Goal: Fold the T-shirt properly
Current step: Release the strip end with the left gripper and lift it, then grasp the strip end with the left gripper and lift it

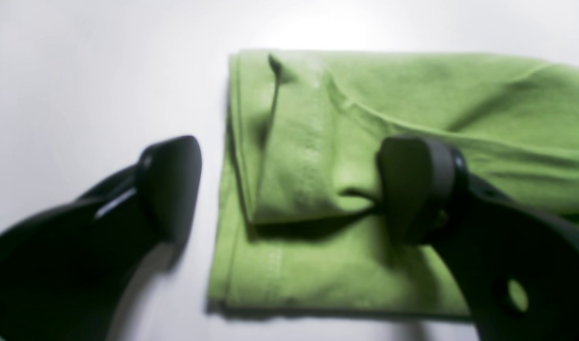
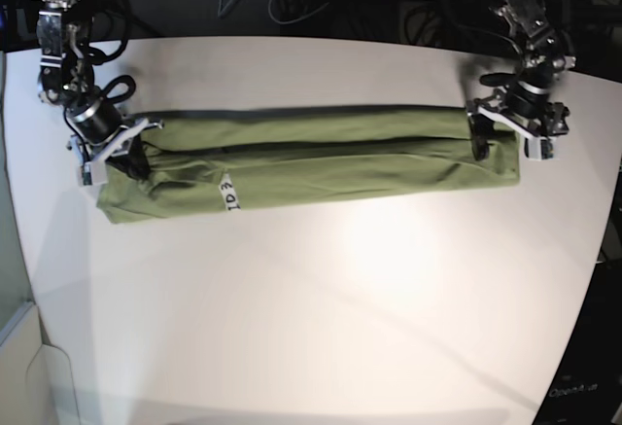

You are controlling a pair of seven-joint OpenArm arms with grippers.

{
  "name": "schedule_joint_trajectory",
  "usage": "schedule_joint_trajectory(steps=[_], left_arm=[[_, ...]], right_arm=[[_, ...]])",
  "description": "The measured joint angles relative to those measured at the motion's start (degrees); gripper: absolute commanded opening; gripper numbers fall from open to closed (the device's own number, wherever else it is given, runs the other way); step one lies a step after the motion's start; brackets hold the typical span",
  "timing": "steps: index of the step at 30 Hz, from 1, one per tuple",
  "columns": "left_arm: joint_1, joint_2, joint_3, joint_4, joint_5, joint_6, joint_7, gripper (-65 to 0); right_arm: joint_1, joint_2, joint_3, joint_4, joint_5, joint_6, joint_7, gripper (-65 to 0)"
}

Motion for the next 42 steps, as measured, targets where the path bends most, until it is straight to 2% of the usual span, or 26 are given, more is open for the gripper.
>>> schedule_joint_trajectory(steps=[3,7,10,13,17,22,27,33,39,42], left_arm=[[-0.15,0.87,0.15,-0.02,0.02,0.33,-0.63,-25.9],[-1.09,1.22,0.28,-0.83,-0.37,-0.61,0.2,-52.6],[-1.68,1.2,0.28,-1.68,-1.55,-1.03,0.96,-64.4],[-2.58,1.18,0.24,-0.68,-1.64,-1.16,4.39,-64.0],[-2.47,2.62,0.28,4.92,1.46,-0.72,9.07,-64.0],[-1.62,5.16,1.79,15.43,3.17,-0.42,10.43,-64.0],[-1.2,5.9,9.86,22.12,10.56,0.17,9.33,-64.0],[0.76,5.64,23.52,27.32,21.55,0.13,8.87,-64.0],[1.38,5.51,34.32,28.15,31.39,-0.04,9.81,-64.0],[1.66,5.51,38.84,28.15,34.12,-0.02,9.68,-64.0]], right_arm=[[-0.02,-0.02,0.0,0.0,0.0,0.0,-0.04,-63.5],[-0.63,-0.02,0.0,0.33,0.02,-0.04,0.42,-63.5],[-0.63,0.0,0.0,0.33,0.0,-0.04,0.39,-63.5],[-0.63,-0.02,0.0,0.33,0.0,-0.11,0.33,-63.5],[-0.81,0.0,0.0,0.33,0.02,-0.13,0.48,-63.5],[-0.83,-0.02,0.0,0.33,0.02,-0.15,0.57,-64.1],[-0.94,0.0,0.0,0.35,0.02,-0.15,0.66,-64.1],[-0.94,0.0,0.0,0.35,0.04,-0.15,0.66,-64.1],[-0.94,-0.02,0.0,0.35,0.07,-0.15,0.63,-64.1],[-0.92,-0.02,0.0,0.35,0.02,-0.17,0.61,-64.1]])
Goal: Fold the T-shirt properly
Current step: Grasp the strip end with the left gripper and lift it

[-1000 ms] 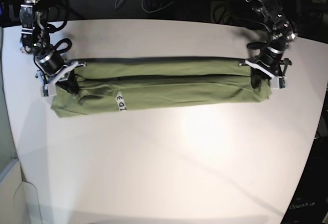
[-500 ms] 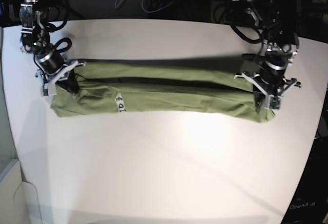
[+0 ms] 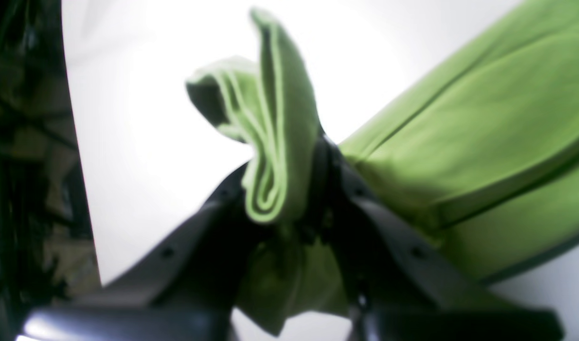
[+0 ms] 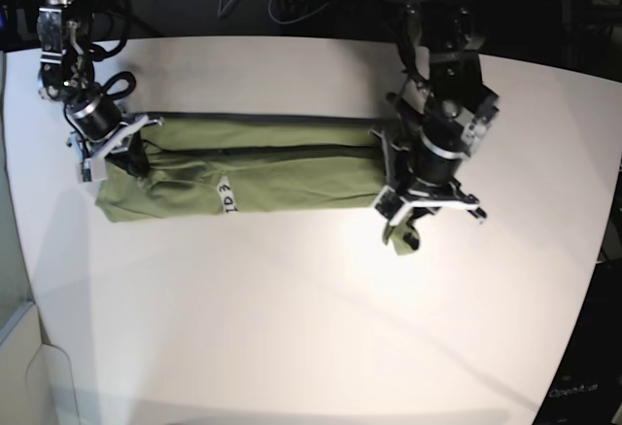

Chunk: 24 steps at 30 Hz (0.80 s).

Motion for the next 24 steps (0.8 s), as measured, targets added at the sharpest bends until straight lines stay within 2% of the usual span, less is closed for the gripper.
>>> schedule_joint_trajectory(steps=[9,14,20,22,24], left_arm=[[2.29,-0.02,11.08,-0.96,2.12,0.37,-0.35,-64.0],[2.49,-0.17,13.46,-4.09,2.14,8.87,-0.04,-64.0],[4.7,-0.2,15.26,-5.31,2.19,12.04,0.04,-64.0],[4.83,-0.17,16.26,-5.33,2.1,14.16,0.07,-64.0],[4.72,-0.17,17.59,-5.62,1.66,17.29,2.91,-64.0]], right_arm=[[0.02,0.0,0.0,0.0,0.0,0.02,0.0,-64.1],[0.11,0.0,0.0,0.0,0.02,0.02,-0.13,-64.1],[0.13,0.0,0.0,0.0,0.0,0.02,-0.24,-64.1],[0.13,0.0,0.0,0.0,0.0,0.02,-0.24,-64.1],[0.13,0.0,0.0,0.0,0.0,0.02,-0.22,-64.1]])
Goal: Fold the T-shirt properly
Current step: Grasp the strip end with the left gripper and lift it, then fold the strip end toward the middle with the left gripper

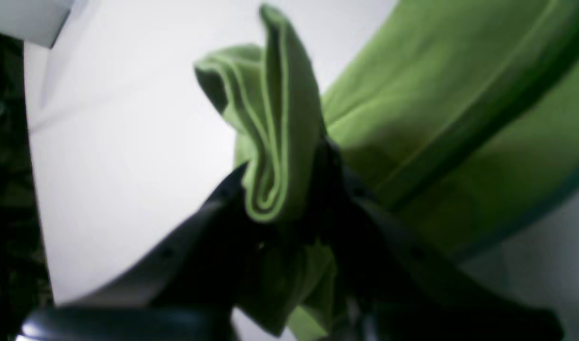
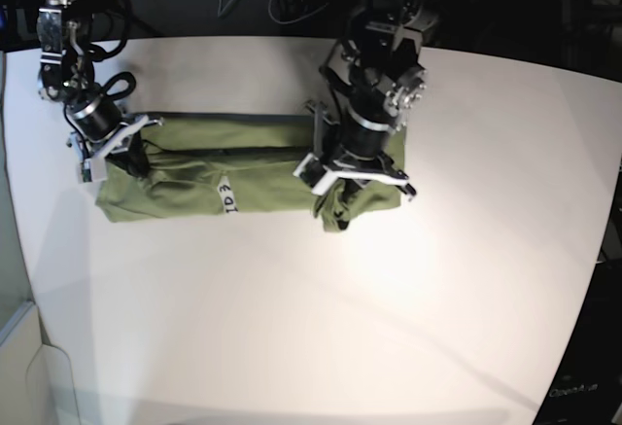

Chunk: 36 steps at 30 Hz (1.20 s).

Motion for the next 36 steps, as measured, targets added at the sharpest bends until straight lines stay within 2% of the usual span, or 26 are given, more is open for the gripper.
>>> schedule_joint_trajectory(steps=[4,9,16,18,21,26,31,36], left_arm=[[-1.46,-0.17,4.52,-1.44,-0.42,4.74,12.9,-64.0],[-4.7,-0.15,9.57,-1.07,-1.9,5.57,24.02,-64.0],[-9.49,-0.13,12.63,-1.14,-11.54,6.19,36.61,-64.0],[-10.49,-0.13,12.57,-1.07,-13.64,7.89,37.83,-64.0],[-11.21,-0.17,12.63,-1.16,-16.9,13.86,38.49,-64.0],[-11.58,-0.2,12.87,-1.16,-21.73,19.39,38.34,-64.0],[-13.75,-0.17,14.34,-1.2,-26.51,26.38,38.14,-64.0],[-15.1,-0.31,18.16,-1.2,-31.01,29.94,39.1,-64.0]], right_arm=[[0.0,0.0,0.0,0.0,0.0,0.0,-0.09,-64.1],[0.0,0.02,0.0,0.0,0.04,0.0,-0.07,-64.1],[0.0,-0.13,0.0,0.02,0.02,0.0,0.0,-64.1],[0.0,-0.13,0.0,0.04,0.02,0.0,-0.07,-64.1],[-0.02,-0.13,0.0,0.04,0.0,-0.02,-0.09,-64.1],[-0.07,-0.11,0.0,0.04,0.0,-0.02,-0.04,-64.1],[-0.13,0.2,-0.83,0.04,0.02,-0.22,0.35,-64.1],[-0.15,-0.28,-0.9,0.04,0.0,-0.28,0.72,-64.1]])
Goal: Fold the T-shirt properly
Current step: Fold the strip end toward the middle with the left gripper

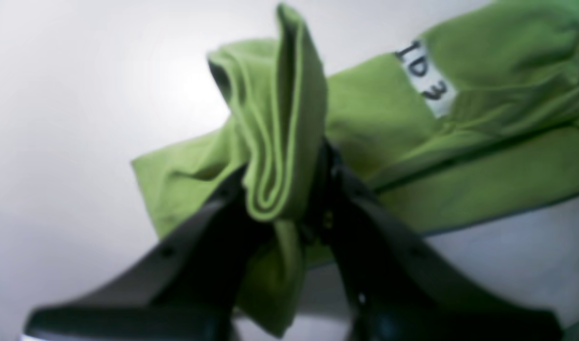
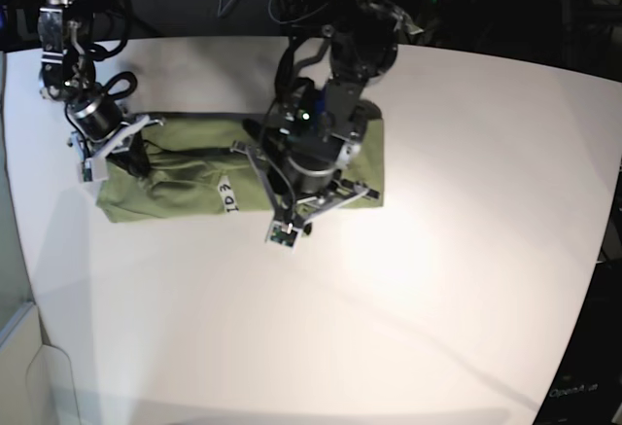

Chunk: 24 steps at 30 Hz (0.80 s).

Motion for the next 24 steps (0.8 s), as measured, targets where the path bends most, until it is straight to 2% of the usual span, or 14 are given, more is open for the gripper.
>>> schedule_joint_trajectory(steps=[7,11,13,24], left_arm=[[-1.73,0.0,0.63,-4.59,-4.83,6.64,-0.96,-64.0],[-1.46,-0.17,0.63,-8.52,-8.24,6.99,-0.83,-64.0],[-1.55,-0.15,0.68,-8.46,-9.14,7.02,-2.73,-64.0],[-1.7,-0.13,0.68,-8.09,-9.16,7.17,-3.43,-63.5]], right_arm=[[-0.02,-0.22,0.0,0.0,0.02,-0.59,0.15,-64.1],[0.0,-0.31,-0.02,0.0,0.0,-0.59,0.15,-64.1],[0.0,-0.35,-0.02,0.0,0.0,-0.61,0.15,-64.1],[0.0,-0.33,-0.02,0.0,0.0,-0.61,0.17,-64.1]])
